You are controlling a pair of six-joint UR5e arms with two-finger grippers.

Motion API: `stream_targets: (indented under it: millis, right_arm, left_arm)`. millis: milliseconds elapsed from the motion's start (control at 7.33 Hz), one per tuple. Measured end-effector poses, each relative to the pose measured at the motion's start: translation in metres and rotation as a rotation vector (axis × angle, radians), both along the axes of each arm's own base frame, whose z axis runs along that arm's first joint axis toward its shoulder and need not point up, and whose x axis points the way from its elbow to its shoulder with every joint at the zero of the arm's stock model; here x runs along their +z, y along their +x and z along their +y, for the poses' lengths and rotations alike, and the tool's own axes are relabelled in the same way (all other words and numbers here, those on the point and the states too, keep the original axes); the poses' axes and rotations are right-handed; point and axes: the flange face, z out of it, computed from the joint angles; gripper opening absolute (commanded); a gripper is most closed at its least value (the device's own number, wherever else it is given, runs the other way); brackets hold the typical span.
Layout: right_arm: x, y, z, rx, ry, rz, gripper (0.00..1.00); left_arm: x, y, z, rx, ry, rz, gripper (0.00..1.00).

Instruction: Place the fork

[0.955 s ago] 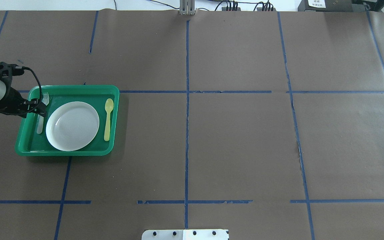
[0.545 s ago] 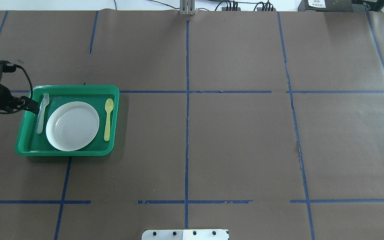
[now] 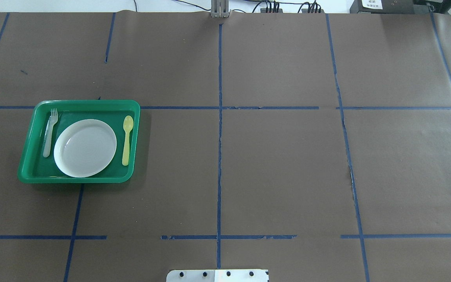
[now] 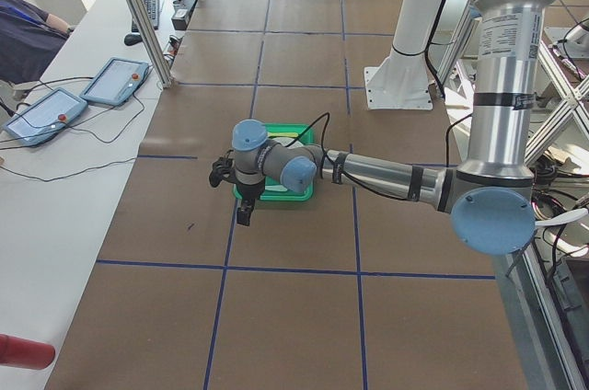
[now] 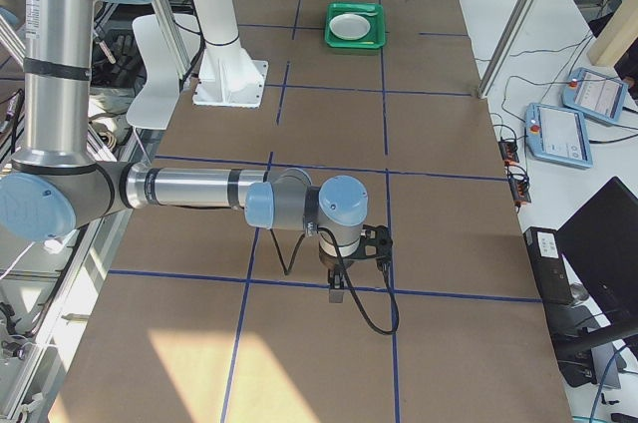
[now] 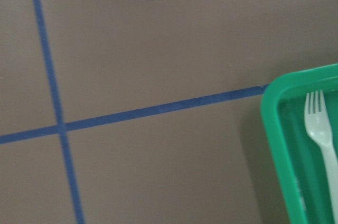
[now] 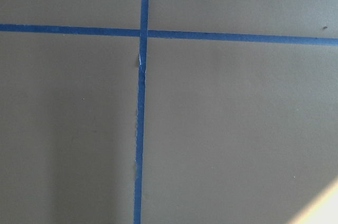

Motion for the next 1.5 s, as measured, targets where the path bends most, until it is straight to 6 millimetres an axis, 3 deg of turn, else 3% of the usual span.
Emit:
stream_targets:
  millis: [136, 273, 409, 818, 1500]
  right_arm:
    - [0.000, 0.000, 0.000, 0.000, -0.001, 0.000, 1.00]
    - [0.001, 0.000, 0.000, 0.000, -0.001, 0.000, 1.00]
    - [0.001, 0.000, 0.000, 0.000, -0.001, 0.000, 1.00]
    - [0.001, 0.000, 0.000, 0.000, -0.001, 0.000, 1.00]
    - [0.001, 0.000, 0.000, 0.000, -0.001, 0.000, 1.00]
  left_arm:
    - [0.009, -0.040, 0.005, 0.006, -0.024, -0.003, 1.00]
    - [0.020, -0.064, 0.017, -0.001, -0.061, 0.032, 1.00]
    - [0.030, -0.074, 0.030, -0.008, -0.090, 0.063, 1.00]
    - [0.041, -0.080, 0.040, -0.017, -0.121, 0.076, 1.00]
    - [0.037, -0.079, 0.036, -0.019, -0.114, 0.086, 1.00]
